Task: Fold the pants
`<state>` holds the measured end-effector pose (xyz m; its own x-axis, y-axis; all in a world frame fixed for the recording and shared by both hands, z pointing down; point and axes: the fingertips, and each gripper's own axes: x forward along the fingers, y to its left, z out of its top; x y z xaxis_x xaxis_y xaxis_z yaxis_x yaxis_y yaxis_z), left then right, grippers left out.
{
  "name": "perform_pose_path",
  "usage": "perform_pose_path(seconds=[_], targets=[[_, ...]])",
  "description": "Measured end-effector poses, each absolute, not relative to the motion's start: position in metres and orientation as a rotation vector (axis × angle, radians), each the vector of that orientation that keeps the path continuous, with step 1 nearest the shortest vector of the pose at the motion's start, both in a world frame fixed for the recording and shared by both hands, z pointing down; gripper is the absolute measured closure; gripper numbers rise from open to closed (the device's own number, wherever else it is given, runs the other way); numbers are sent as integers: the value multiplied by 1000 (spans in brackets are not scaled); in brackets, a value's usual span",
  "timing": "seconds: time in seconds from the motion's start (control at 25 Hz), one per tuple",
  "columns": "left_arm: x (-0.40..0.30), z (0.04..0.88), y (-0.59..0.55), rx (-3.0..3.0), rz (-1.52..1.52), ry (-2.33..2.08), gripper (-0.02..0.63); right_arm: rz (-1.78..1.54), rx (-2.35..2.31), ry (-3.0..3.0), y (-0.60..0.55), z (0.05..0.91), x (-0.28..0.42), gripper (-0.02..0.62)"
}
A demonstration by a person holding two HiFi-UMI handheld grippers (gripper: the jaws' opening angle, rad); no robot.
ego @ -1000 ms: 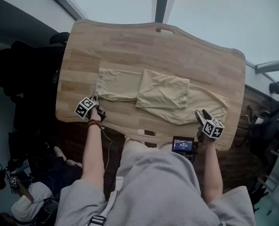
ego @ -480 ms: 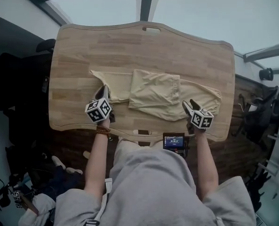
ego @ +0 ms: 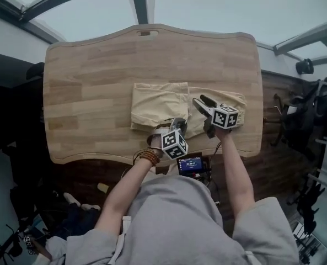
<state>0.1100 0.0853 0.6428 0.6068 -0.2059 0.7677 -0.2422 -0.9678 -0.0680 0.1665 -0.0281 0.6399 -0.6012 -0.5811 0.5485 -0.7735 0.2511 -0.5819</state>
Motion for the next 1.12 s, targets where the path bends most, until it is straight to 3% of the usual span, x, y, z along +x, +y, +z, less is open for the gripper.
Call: perform_pose_path(seconds=[0.12, 0.44, 0.64, 0.88, 1.12], targets=[[94, 663, 110, 2813, 1474, -305, 523, 1175, 1141, -2287, -37, 655, 163, 364], [-68, 699, 53, 2665, 1851, -558, 523, 626, 523, -2228, -51, 696, 86, 394], [-107, 700, 35, 2711, 1860, -455, 517, 341, 153, -2255, -57, 681, -2, 431], [-116, 696, 27, 2819, 1608, -230, 518, 378, -58, -2297, -92, 677, -118, 442], [-114, 720, 38, 2880, 1631, 85, 523, 464, -87, -2119, -91, 729, -127, 457]])
